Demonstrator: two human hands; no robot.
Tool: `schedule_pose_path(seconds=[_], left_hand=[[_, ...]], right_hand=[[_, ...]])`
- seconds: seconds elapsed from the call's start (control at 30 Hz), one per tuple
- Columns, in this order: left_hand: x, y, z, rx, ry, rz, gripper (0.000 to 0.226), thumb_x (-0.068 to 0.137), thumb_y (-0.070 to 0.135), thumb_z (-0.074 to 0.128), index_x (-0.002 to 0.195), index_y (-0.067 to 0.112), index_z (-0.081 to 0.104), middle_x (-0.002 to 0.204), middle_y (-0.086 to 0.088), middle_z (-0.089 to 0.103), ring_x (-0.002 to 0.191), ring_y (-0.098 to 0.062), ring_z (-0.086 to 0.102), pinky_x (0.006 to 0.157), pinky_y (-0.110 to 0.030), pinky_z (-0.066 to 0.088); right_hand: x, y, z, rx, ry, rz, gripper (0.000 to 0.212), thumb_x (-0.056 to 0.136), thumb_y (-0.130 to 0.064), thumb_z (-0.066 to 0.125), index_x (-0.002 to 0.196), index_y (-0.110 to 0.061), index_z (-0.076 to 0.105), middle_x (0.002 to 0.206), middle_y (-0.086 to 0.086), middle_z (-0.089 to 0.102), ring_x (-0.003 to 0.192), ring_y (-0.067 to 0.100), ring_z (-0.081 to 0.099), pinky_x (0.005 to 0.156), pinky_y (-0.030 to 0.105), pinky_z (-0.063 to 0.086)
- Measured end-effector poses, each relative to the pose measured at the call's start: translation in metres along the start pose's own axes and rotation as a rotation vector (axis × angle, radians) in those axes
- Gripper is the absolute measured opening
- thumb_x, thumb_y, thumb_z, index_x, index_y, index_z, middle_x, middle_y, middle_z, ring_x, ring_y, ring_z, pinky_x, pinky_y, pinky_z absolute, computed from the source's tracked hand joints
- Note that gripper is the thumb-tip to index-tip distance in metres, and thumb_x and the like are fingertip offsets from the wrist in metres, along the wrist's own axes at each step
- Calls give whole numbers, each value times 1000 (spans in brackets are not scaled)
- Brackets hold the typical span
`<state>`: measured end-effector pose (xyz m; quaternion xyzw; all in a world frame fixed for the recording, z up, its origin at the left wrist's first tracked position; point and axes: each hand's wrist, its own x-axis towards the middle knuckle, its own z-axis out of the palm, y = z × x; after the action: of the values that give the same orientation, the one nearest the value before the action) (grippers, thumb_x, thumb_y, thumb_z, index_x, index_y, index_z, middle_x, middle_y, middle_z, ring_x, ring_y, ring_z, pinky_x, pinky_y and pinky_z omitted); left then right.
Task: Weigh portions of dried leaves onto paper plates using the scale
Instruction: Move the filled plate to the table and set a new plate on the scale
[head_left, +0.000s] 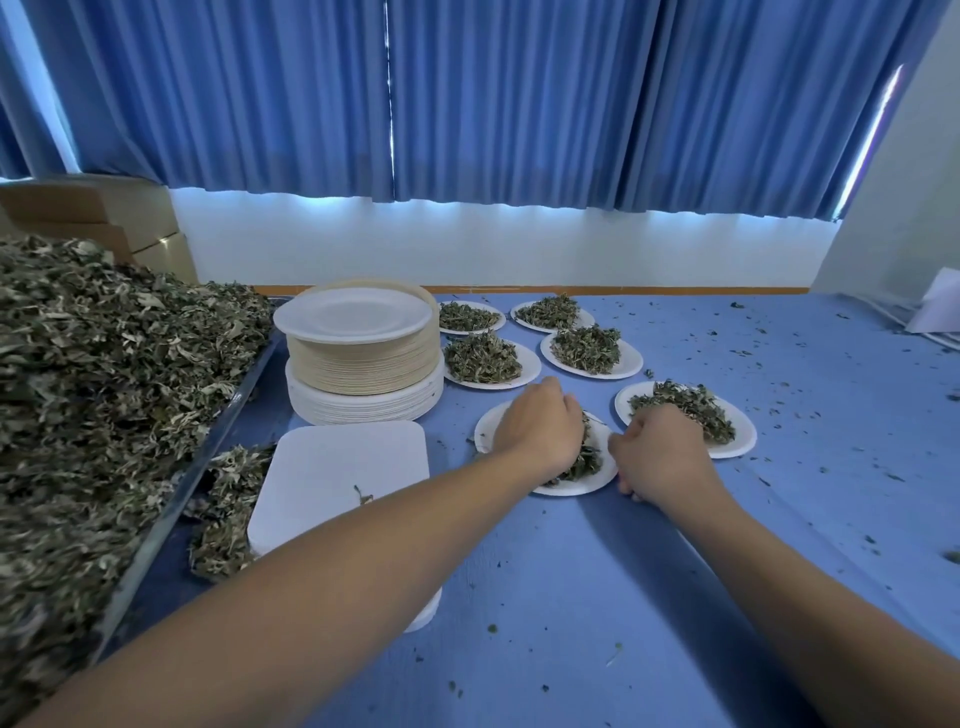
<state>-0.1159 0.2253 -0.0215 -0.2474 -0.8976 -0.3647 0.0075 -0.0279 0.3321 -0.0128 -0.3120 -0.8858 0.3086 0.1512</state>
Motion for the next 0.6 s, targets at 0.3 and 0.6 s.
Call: schedule_pose_path(seconds=[0.3, 0.6], left_hand=[[17, -25, -112, -15, 169, 230, 24, 102, 29, 49, 119, 21, 65, 113, 1, 68, 92, -17, 64, 80, -32, 50], [-18, -75, -230, -7, 490, 457, 18, 89, 12, 59, 93, 17, 75, 81, 12, 70, 75, 1, 60, 70, -9, 40]], right_hand=[[-13, -57, -2, -248, 201, -552, 16, 102, -25, 52, 92, -17, 62, 90, 4, 60, 70, 24, 58, 61, 36, 49], [-13, -179, 31, -20, 196, -969, 29, 101, -27, 57, 128, -23, 64, 122, -1, 53, 97, 20, 61, 78, 44, 53]])
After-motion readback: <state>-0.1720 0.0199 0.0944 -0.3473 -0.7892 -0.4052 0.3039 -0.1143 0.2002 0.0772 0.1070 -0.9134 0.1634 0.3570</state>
